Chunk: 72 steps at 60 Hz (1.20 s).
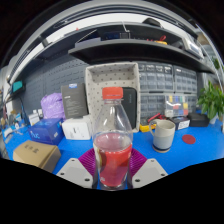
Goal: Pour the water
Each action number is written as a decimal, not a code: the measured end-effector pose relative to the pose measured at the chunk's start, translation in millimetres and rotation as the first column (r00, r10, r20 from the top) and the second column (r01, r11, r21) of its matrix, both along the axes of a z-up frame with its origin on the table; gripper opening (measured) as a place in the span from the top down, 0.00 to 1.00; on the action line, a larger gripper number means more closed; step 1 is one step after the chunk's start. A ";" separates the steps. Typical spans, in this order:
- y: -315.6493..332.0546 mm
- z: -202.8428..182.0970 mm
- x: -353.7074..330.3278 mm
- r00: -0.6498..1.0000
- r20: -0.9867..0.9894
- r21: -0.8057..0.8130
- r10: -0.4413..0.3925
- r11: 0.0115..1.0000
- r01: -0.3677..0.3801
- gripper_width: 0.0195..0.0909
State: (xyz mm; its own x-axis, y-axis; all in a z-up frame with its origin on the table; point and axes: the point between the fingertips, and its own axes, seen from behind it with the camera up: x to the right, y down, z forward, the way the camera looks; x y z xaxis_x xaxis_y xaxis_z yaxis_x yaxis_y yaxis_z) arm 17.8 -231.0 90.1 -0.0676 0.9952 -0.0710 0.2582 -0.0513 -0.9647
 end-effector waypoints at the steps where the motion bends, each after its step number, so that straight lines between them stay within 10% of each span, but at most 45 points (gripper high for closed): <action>1: -0.9 1.3 -2.0 1.000 0.005 -0.017 0.002 1.000 -0.002 0.72; 15: -0.8 30.3 -53.7 0.997 0.078 -0.449 -0.019 0.892 0.052 0.72; 31: 30.5 55.8 -103.5 0.975 0.213 -0.860 -0.056 0.464 0.215 0.72; 56: 48.1 61.6 -130.3 0.923 0.376 -0.902 0.084 -0.194 0.385 0.71; 72: 49.0 64.9 -124.6 0.919 0.377 -0.914 0.114 -0.116 0.389 0.71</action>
